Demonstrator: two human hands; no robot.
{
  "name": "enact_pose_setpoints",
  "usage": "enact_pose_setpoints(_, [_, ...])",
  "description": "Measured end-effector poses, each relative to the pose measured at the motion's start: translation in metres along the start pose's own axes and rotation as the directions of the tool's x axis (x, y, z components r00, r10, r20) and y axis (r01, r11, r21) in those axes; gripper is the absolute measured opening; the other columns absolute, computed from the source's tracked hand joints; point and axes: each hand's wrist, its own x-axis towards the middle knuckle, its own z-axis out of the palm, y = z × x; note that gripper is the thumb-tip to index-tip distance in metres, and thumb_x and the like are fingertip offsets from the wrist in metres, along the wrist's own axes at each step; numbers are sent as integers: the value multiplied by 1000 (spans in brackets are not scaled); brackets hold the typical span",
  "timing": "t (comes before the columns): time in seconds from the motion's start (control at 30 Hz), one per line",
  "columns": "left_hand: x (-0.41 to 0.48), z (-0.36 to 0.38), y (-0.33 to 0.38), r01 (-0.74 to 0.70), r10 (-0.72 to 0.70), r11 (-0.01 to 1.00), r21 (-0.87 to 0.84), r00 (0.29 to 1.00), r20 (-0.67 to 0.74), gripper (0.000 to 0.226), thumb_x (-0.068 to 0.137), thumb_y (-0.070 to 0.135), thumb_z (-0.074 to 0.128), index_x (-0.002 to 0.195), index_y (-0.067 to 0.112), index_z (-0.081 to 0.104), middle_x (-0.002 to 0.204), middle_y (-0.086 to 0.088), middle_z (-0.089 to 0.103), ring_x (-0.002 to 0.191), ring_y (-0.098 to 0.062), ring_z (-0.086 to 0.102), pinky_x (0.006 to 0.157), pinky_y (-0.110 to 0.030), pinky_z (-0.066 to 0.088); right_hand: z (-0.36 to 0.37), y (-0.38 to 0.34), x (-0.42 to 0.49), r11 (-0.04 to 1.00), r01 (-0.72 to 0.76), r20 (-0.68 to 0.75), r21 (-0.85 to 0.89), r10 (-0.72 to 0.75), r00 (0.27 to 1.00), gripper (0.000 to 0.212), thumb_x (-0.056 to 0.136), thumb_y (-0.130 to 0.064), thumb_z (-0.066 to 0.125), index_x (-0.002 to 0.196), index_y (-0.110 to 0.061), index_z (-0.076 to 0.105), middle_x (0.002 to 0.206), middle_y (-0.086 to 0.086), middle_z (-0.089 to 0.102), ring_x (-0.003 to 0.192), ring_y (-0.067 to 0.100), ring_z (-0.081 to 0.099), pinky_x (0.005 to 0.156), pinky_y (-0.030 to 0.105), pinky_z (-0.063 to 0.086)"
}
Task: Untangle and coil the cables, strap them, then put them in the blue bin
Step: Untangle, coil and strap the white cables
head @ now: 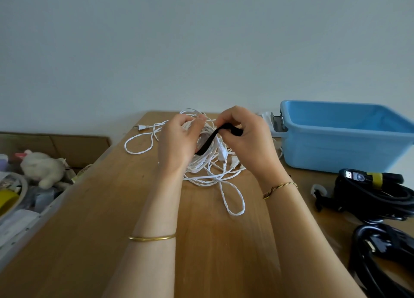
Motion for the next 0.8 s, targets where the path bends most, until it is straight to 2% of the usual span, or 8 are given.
enact_pose_setpoints(0.1, [0, 0, 0, -59, 60, 997, 43, 998, -22, 37, 88, 50, 58, 100, 16, 67, 93, 2, 69, 86, -20, 64, 75, -33, 48, 0, 0, 0, 1000, -23, 7, 2, 23, 1000, 22, 76, 6, 60, 85, -13, 65, 81, -11, 62, 80, 10, 60, 74, 23, 50])
enact_pose_setpoints(0.2, [2, 0, -4, -80, 81, 995, 52, 996, -28, 43, 87, 55, 56, 100, 15, 66, 88, -3, 69, 82, -25, 65, 74, -37, 50, 0, 0, 0, 997, -72, 7, 16, 72, 997, 24, 77, 6, 60, 87, -15, 63, 81, -15, 60, 81, 6, 61, 73, 13, 48])
enact_pose_setpoints(0.3, [3, -1, -6, -86, 87, 996, 34, 996, -37, 49, 83, 59, 54, 96, 13, 65, 83, -6, 67, 80, -30, 66, 73, -40, 51, 2, 1, -1, 994, -105, -9, 38, 105, 994, 22, 78, 6, 59, 89, -12, 64, 86, -6, 64, 83, 8, 61, 74, 10, 47])
enact_pose_setpoints(0.4, [3, -4, -5, -88, 91, 995, 48, 994, -67, 44, 87, 54, 57, 94, 11, 66, 80, -1, 65, 82, -26, 65, 69, -34, 46, 3, 1, 0, 992, -123, -5, 21, 123, 992, 20, 80, 4, 59, 92, -11, 65, 92, 1, 67, 86, 10, 61, 77, 15, 49])
enact_pose_setpoints(0.47, [2, -6, -4, -76, 78, 997, 31, 995, -66, 40, 88, 50, 58, 92, 11, 65, 78, 0, 65, 80, -25, 64, 70, -35, 45, 2, 2, 0, 992, -127, 4, 2, 127, 992, 19, 81, 2, 60, 91, -14, 65, 92, 2, 66, 85, 11, 61, 76, 18, 49])
enact_pose_setpoints(0.63, [0, -7, 0, -28, 27, 999, -37, 999, -45, 28, 89, 43, 60, 76, 19, 60, 60, 7, 59, 63, -17, 57, 69, -40, 48, 4, -1, -1, 994, -106, 27, -17, 107, 994, 17, 79, 2, 64, 86, -14, 65, 89, 4, 65, 85, 15, 61, 77, 24, 49])
enact_pose_setpoints(0.73, [-1, -6, 2, -24, 22, 999, -41, 999, -40, 26, 89, 43, 60, 73, 22, 58, 61, 7, 58, 62, -16, 56, 70, -39, 48, 9, -5, -1, 996, -69, 41, -48, 71, 997, 15, 77, 2, 66, 83, -11, 65, 85, 2, 63, 82, 16, 59, 75, 26, 47])
enact_pose_setpoints(0.8, [-1, -6, 2, -17, 16, 999, -42, 999, -44, 26, 89, 43, 61, 78, 20, 60, 64, 8, 59, 66, -16, 57, 72, -38, 48, 10, -8, -1, 996, -51, 109, -78, 60, 992, 15, 74, 3, 66, 80, -11, 65, 81, 0, 62, 80, 16, 58, 73, 25, 46])
